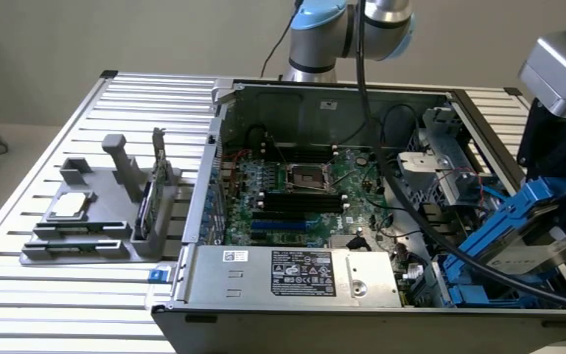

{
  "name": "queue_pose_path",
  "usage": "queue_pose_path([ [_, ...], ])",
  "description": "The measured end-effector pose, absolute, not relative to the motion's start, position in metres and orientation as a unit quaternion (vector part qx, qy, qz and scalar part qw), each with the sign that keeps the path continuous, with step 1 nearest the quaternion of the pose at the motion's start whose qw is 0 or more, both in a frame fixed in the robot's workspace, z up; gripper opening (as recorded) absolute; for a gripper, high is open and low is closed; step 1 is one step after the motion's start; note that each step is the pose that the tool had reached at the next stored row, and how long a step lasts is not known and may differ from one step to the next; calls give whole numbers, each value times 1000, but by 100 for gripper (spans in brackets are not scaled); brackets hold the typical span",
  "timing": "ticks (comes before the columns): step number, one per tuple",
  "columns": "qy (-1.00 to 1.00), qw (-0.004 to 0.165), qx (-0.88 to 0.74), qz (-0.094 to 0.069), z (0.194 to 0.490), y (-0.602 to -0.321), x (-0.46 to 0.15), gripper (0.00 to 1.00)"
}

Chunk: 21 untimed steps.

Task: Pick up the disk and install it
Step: 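Insert the disk into the insertion slot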

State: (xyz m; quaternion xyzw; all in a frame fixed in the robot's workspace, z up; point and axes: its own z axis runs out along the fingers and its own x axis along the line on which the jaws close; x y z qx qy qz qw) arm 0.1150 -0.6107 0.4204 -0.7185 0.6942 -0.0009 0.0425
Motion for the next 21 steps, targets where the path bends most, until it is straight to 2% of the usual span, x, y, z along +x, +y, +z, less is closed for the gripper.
queue_pose_path([
  [21, 693, 47, -719, -6, 416, -610, 108, 33],
])
